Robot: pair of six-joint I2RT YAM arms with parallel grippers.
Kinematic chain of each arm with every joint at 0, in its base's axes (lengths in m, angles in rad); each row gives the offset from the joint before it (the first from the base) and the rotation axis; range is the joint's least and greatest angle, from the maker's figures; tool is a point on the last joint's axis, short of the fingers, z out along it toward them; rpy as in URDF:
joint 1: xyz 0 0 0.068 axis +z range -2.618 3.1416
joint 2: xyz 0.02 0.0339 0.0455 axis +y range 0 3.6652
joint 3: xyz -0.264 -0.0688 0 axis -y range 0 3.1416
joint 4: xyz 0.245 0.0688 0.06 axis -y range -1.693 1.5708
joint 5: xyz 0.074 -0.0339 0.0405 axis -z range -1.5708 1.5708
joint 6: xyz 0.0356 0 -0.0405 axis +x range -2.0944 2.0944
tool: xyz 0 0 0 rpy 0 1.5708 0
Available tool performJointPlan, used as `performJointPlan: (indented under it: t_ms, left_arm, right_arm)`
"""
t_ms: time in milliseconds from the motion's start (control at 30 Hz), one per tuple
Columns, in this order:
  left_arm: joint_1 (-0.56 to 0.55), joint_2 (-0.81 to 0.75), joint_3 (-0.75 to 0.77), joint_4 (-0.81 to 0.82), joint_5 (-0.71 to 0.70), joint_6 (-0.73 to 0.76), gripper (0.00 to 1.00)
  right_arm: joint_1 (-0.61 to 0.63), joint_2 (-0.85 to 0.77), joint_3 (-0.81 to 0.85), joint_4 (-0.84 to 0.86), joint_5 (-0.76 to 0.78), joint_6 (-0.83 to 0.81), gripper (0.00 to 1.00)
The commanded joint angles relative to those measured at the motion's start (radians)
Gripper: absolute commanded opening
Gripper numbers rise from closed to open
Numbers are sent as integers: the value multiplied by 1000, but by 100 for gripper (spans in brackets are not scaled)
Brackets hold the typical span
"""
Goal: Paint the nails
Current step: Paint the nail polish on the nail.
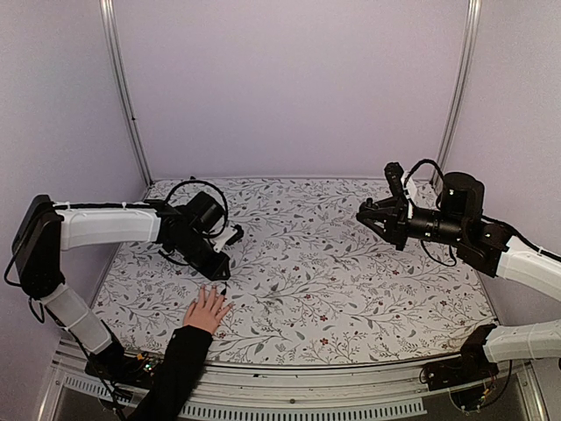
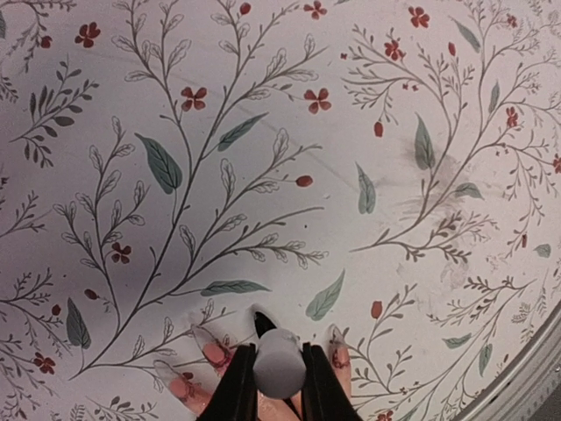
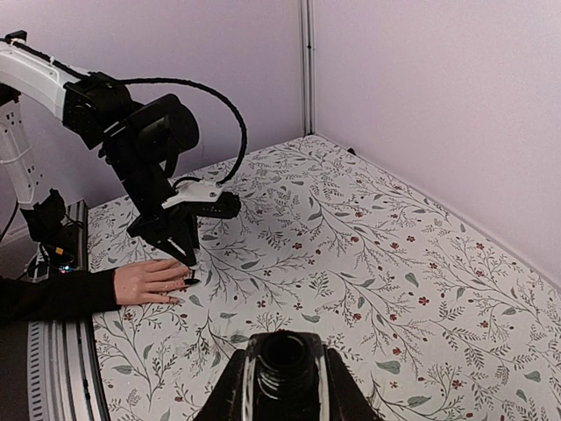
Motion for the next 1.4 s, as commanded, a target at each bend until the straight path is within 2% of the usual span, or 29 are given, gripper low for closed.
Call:
performJointPlan:
  t_ms: [0,1367]
  left_arm:
    - [-14,14,-16,-25,5,14,0]
    - [-6,59,-5,6,-32,12,0]
  right_arm:
    - [-4,-9,-5,24,-6,2,0]
    - [-3,-9,-9,22,8,3,0]
